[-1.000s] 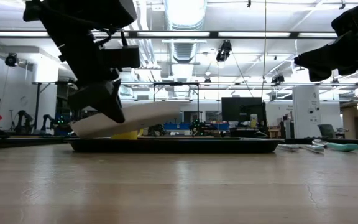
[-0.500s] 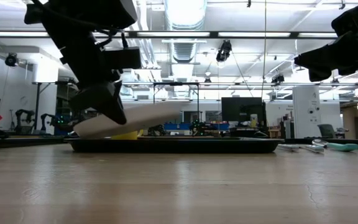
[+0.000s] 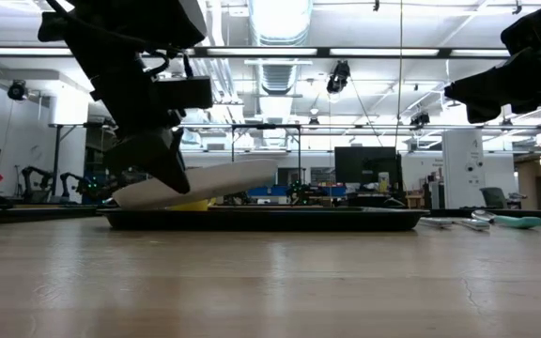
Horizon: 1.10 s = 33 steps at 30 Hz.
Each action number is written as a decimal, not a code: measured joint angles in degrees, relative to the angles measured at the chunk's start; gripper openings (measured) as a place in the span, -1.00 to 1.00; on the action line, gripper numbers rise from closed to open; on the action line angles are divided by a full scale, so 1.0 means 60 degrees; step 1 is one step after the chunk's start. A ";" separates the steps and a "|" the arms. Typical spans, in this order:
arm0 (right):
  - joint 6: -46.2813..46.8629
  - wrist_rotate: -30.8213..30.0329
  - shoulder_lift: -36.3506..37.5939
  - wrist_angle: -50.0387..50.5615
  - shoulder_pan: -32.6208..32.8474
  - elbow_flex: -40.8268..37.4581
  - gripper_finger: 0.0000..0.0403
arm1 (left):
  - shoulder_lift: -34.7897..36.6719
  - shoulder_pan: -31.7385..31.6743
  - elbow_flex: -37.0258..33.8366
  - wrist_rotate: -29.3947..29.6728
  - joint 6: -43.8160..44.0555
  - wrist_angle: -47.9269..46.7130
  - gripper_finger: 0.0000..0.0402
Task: Set up tray
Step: Put the white plate at the bottom of the yellow cup on the black tray
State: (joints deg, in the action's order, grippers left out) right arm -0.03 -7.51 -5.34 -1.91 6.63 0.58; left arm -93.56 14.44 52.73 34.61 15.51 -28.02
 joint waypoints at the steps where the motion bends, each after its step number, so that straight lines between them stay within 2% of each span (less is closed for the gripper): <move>1: 0.0000 0.0001 0.0000 0.0000 -0.0001 -0.0002 -0.63 | 0.0000 -0.0003 0.0000 -0.0025 -0.0067 0.0082 -1.00; 12: -0.0004 0.0004 0.0000 0.0000 0.0000 -0.0001 -0.64 | 0.0000 -0.0114 -0.0053 -0.0234 -0.0440 0.0569 -1.00; 22: -0.0004 0.0004 0.0000 0.0000 -0.0004 0.0000 -0.62 | 0.0000 -0.0452 -0.0635 -0.0249 -0.0254 0.0787 -1.00; 33: -0.0004 0.0004 -0.0003 0.0000 0.0000 0.0000 -0.65 | -0.0004 -0.0441 -0.0226 -0.0269 -0.0215 0.0854 -1.00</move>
State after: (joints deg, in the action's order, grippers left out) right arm -0.05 -7.49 -5.36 -1.91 6.63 0.58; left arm -93.58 11.79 51.37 33.00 14.22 -22.90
